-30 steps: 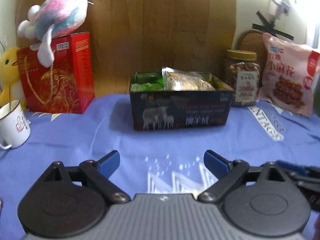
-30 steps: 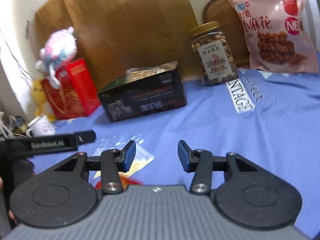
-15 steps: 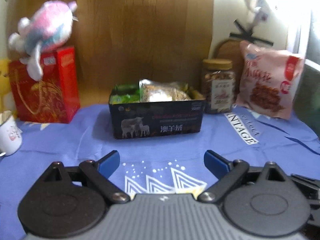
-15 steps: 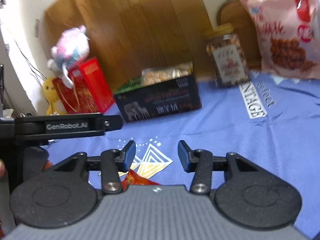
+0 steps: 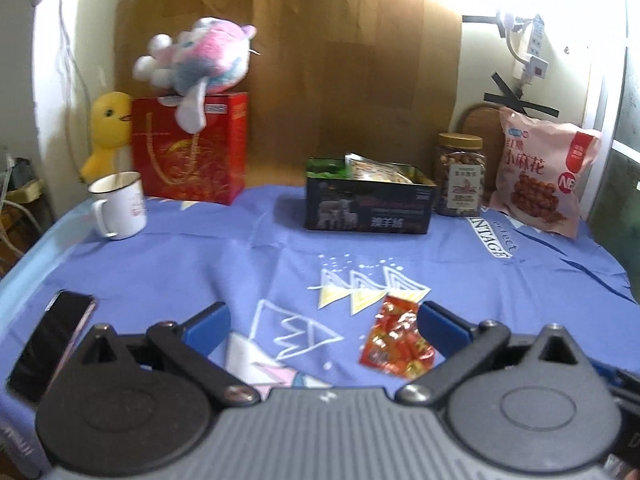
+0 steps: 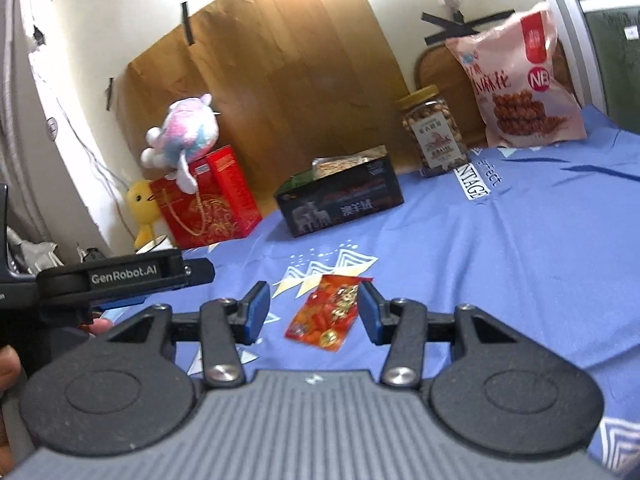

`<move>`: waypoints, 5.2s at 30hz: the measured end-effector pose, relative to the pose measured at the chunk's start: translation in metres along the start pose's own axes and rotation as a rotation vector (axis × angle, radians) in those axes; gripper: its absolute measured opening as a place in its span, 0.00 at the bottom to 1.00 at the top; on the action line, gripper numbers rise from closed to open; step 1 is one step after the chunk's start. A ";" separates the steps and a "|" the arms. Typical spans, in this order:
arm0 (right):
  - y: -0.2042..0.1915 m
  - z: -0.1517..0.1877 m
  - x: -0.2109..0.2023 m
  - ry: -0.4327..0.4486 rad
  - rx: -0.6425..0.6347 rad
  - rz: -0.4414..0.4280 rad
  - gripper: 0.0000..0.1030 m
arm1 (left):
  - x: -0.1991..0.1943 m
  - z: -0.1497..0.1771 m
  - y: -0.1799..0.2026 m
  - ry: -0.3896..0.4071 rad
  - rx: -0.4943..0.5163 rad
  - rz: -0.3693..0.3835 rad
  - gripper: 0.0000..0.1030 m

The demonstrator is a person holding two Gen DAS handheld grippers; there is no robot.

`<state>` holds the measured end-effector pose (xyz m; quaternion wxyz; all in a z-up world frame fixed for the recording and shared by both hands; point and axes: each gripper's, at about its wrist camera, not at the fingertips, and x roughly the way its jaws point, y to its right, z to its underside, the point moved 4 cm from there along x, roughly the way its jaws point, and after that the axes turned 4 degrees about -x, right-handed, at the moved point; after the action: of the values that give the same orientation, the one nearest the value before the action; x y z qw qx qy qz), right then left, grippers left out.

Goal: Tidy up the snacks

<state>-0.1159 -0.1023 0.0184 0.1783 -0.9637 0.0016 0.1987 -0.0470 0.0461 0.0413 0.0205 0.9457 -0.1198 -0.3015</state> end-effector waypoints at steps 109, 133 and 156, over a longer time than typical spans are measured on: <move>-0.001 0.031 -0.055 0.033 -0.048 0.147 0.52 | -0.020 0.035 0.043 0.096 0.158 -0.007 1.00; 0.009 0.037 -0.050 0.010 -0.003 0.098 0.52 | -0.024 0.032 0.042 0.067 0.154 -0.012 1.00; 0.021 0.007 -0.022 -0.008 -0.018 0.060 0.52 | 0.003 0.025 0.032 -0.038 0.179 -0.009 1.00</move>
<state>-0.1402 -0.1209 0.0131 0.1637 -0.9639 0.0281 0.2080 -0.0659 0.0150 0.0231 -0.0677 0.9385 -0.1422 -0.3074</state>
